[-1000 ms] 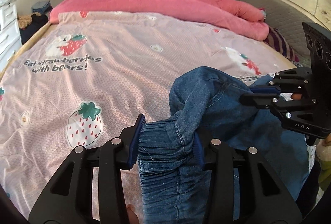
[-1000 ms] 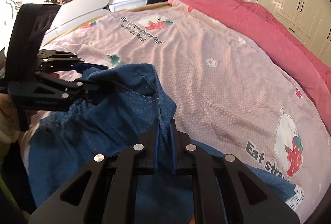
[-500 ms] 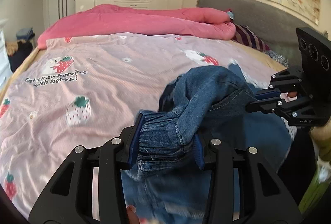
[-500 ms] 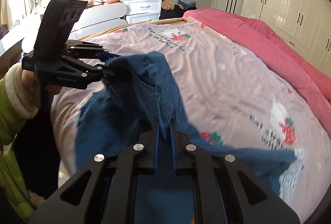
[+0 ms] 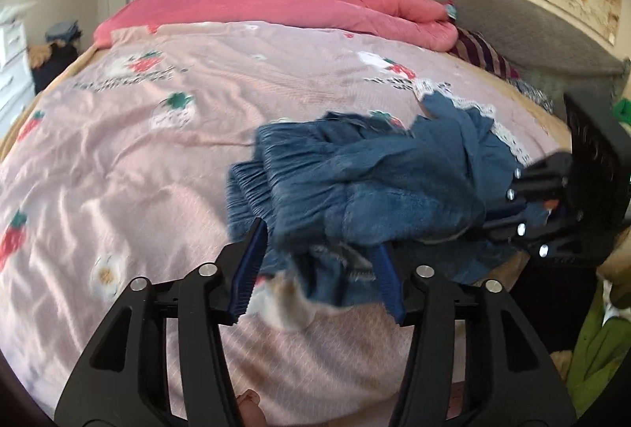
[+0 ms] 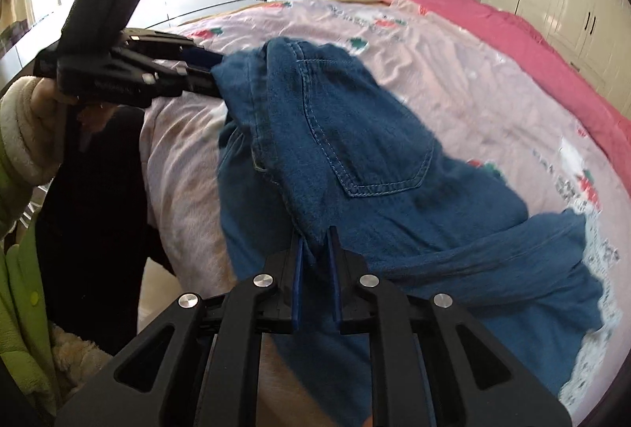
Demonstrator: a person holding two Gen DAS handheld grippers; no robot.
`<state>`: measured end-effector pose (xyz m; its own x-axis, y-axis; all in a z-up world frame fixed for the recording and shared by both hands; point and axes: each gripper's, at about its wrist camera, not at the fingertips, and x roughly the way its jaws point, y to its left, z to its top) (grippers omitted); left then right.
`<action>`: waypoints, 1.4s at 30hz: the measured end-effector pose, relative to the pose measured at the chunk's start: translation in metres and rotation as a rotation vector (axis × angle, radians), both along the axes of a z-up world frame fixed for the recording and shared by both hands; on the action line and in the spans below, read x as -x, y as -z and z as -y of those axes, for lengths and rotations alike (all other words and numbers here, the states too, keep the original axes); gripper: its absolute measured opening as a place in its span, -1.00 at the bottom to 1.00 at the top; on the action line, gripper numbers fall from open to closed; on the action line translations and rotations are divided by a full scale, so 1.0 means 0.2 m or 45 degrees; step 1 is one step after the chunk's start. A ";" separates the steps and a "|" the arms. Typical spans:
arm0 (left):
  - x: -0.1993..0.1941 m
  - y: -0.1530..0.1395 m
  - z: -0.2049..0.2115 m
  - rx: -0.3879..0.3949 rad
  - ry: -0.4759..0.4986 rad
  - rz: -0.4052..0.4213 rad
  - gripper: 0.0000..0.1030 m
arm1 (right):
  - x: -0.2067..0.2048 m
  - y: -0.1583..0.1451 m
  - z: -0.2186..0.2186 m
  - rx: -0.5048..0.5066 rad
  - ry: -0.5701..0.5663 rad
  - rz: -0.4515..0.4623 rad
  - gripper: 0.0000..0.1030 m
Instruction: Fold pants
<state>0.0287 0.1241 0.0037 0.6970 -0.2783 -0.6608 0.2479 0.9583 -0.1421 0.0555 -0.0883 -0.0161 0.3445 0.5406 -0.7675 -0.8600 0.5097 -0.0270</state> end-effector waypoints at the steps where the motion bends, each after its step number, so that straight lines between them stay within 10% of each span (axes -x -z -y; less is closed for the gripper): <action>1: 0.01 -0.01 -0.02 0.006 -0.017 0.007 -0.08 | 0.01 0.00 -0.01 -0.008 0.007 -0.001 -0.76; 19: 0.11 -0.35 0.01 -0.056 -0.130 0.128 0.22 | 0.08 0.09 -0.10 0.004 0.000 -0.031 -0.50; 26: -0.18 -0.17 0.30 0.087 0.057 -0.055 0.22 | 0.09 0.05 -0.04 -0.076 0.003 -0.112 -0.10; 29: -0.23 -0.03 0.34 -0.116 -0.013 -0.123 0.22 | 0.08 -0.01 0.04 -0.107 0.053 -0.114 -0.06; 35: -0.13 0.13 0.30 -0.192 -0.004 -0.186 0.22 | -0.07 -0.14 0.13 -0.207 0.217 -0.034 0.15; 42: -0.11 0.16 0.32 -0.230 0.000 -0.158 0.22 | -0.28 0.14 0.10 -0.039 0.338 -0.228 0.15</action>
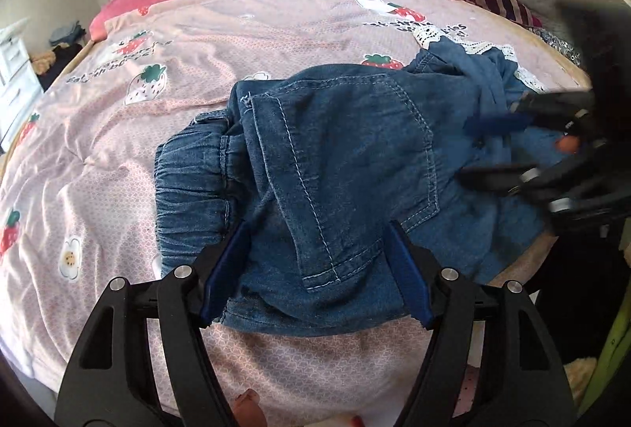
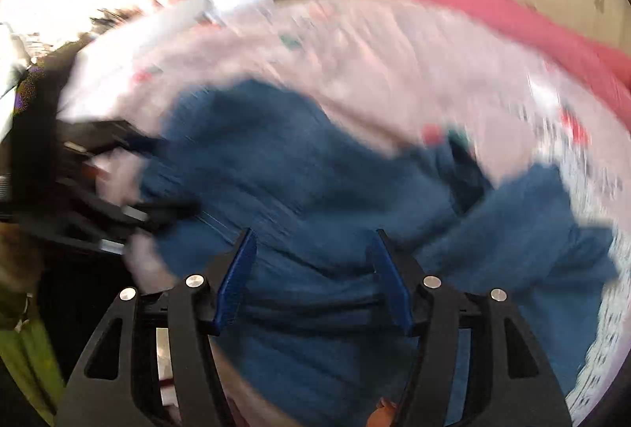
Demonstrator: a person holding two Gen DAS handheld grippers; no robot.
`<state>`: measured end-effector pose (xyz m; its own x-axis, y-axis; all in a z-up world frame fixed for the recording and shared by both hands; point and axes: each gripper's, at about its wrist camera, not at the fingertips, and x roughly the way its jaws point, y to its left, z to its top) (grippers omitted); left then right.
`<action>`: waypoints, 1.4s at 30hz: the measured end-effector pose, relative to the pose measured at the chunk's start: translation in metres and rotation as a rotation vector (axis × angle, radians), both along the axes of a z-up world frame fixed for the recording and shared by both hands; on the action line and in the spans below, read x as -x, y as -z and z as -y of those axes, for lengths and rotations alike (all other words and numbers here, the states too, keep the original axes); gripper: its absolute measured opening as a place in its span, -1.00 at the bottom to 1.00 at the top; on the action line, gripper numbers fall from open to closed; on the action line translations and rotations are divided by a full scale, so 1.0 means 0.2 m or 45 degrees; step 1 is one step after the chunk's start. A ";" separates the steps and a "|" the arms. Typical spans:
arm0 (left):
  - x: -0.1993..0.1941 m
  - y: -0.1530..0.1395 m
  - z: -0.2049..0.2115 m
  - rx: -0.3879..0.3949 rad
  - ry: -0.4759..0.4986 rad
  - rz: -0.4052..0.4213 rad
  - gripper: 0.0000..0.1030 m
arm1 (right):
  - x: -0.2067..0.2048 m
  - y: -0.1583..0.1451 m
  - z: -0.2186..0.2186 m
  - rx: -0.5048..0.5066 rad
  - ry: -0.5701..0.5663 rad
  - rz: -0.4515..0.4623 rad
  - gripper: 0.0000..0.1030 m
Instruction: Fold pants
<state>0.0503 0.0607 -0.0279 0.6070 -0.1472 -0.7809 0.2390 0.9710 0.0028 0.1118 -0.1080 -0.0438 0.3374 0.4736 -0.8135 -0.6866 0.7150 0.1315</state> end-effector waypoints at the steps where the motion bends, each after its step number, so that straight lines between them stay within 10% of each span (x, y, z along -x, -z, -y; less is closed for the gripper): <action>1: 0.00 0.00 -0.01 0.018 0.000 -0.002 0.22 | 0.00 0.01 0.02 -0.024 0.004 -0.003 0.15; 10: 0.03 -0.23 0.05 0.134 0.025 0.061 0.45 | 0.01 -0.33 0.40 -0.270 0.117 0.082 0.38; 23: -0.13 -0.24 0.51 0.248 0.316 0.054 0.64 | -0.37 -0.39 0.79 -0.138 0.435 0.125 0.70; 38: -0.22 -0.01 0.60 0.300 0.363 -0.113 0.09 | -1.14 -0.16 0.58 0.115 0.358 -0.079 0.71; 39: -0.22 -0.01 0.61 0.302 0.362 -0.115 0.09 | -1.16 -0.13 0.56 0.148 0.342 -0.107 0.67; 41: -0.22 0.00 0.61 0.305 0.367 -0.124 0.08 | -1.18 -0.07 0.54 0.203 0.327 -0.154 -0.32; 42: -0.23 0.01 0.61 0.302 0.367 -0.127 0.05 | -1.17 -0.06 0.55 0.209 0.315 -0.172 -0.46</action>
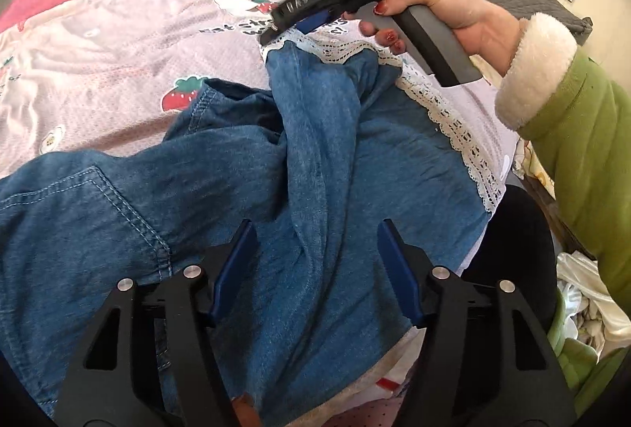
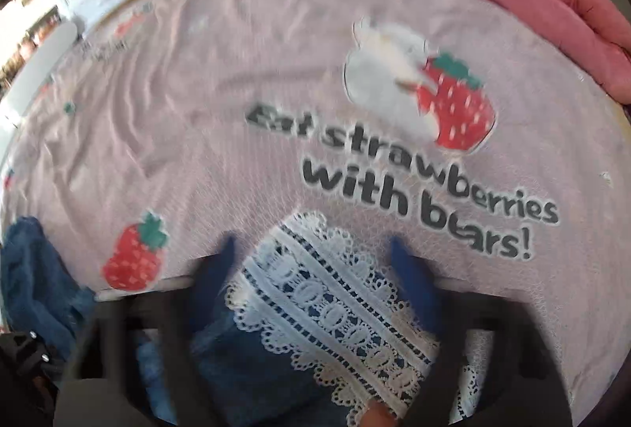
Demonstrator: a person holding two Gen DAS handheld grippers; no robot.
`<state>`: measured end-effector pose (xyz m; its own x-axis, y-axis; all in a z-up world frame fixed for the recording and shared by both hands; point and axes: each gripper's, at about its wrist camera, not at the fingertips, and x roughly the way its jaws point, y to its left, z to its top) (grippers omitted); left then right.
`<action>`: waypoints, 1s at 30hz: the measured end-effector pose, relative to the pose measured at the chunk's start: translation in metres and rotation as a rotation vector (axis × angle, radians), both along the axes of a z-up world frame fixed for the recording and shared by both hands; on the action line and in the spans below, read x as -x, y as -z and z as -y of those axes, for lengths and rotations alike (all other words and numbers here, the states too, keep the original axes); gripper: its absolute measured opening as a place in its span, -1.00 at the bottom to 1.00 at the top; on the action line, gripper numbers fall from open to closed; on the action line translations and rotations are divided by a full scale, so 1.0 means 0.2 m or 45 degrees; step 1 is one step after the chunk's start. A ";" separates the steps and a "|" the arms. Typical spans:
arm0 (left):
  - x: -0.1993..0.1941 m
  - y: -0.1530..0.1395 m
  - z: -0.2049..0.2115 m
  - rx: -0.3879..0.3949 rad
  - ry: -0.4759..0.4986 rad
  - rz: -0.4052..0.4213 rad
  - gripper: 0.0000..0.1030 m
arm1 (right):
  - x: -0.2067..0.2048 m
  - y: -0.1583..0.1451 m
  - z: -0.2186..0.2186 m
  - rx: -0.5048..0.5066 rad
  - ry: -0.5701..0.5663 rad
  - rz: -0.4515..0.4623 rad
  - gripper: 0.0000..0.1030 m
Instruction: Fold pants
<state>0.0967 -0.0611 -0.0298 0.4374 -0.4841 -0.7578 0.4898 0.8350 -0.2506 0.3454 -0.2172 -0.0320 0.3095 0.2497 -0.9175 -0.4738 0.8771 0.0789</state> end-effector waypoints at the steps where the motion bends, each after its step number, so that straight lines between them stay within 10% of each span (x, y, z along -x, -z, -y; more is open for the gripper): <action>1: 0.00 0.01 0.00 0.000 0.005 -0.001 0.03 | 0.02 -0.01 0.00 -0.014 -0.010 0.008 -0.72; 8: -0.03 0.02 0.02 -0.009 0.010 -0.006 -0.54 | 0.22 -0.26 0.19 -0.225 0.057 0.165 -0.83; 17: 0.00 0.00 0.08 -0.059 0.055 0.032 -0.75 | 0.57 -0.56 0.60 -0.491 0.252 0.312 -0.83; 30: 0.13 -0.08 0.10 -0.228 0.236 0.106 -1.00 | 1.25 -0.25 0.91 -0.429 0.371 0.153 -0.83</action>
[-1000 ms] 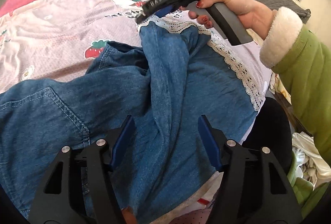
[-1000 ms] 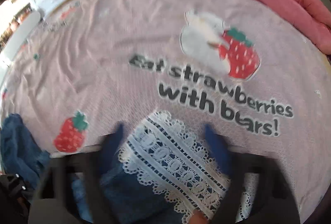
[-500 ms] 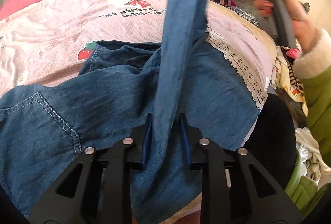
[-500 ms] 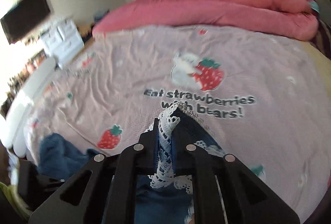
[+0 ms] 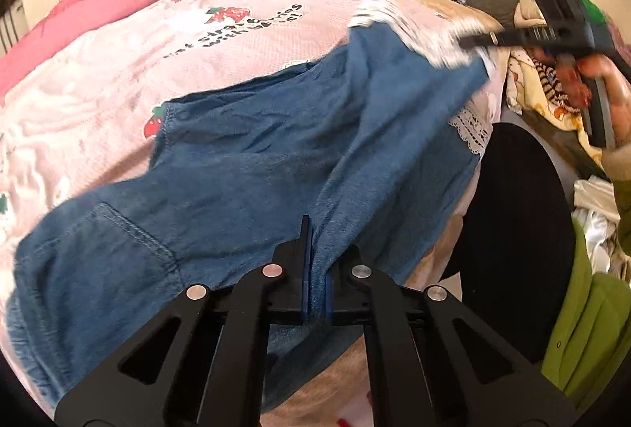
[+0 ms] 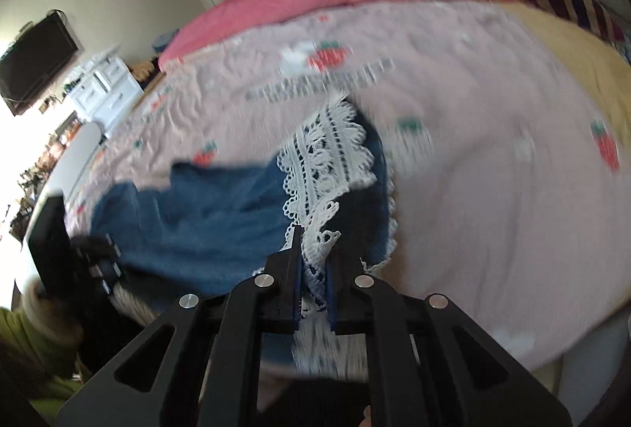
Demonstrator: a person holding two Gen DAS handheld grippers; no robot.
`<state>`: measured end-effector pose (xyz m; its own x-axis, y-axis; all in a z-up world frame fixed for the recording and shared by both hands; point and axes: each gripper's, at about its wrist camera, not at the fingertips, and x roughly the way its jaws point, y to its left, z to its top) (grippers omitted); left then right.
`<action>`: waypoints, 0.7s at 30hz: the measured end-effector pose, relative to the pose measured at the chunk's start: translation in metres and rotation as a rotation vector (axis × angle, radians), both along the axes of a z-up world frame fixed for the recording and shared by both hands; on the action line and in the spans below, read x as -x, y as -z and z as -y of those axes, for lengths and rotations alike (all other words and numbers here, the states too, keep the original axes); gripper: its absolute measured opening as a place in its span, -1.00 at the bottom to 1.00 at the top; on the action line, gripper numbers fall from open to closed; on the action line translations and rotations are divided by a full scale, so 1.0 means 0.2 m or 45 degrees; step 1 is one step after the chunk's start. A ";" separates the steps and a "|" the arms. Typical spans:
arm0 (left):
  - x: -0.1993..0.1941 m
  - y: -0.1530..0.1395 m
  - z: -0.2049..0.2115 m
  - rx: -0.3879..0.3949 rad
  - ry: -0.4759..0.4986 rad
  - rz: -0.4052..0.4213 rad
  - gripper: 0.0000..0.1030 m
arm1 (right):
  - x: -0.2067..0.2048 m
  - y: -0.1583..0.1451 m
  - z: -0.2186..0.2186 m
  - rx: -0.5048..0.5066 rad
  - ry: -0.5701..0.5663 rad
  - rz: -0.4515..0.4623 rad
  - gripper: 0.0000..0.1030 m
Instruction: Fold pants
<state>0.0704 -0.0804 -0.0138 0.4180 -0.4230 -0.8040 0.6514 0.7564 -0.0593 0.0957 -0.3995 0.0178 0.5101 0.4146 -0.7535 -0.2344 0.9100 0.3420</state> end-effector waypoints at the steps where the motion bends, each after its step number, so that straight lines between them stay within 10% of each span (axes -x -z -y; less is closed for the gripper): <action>1: 0.01 0.00 0.00 -0.017 0.009 0.009 -1.00 | 0.04 0.03 -0.01 0.015 -0.009 -0.006 -0.83; 13: 0.10 0.13 -0.02 -0.028 -0.031 0.001 -0.94 | 0.12 0.24 0.02 0.085 0.007 -0.101 -0.73; 16: 0.10 0.13 -0.05 0.010 -0.041 -0.015 -0.90 | 0.14 0.22 0.06 0.100 0.053 -0.094 -0.19; 21: 0.13 0.06 -0.11 0.072 -0.062 -0.035 -0.10 | 0.17 0.11 0.12 0.060 0.116 -0.028 0.01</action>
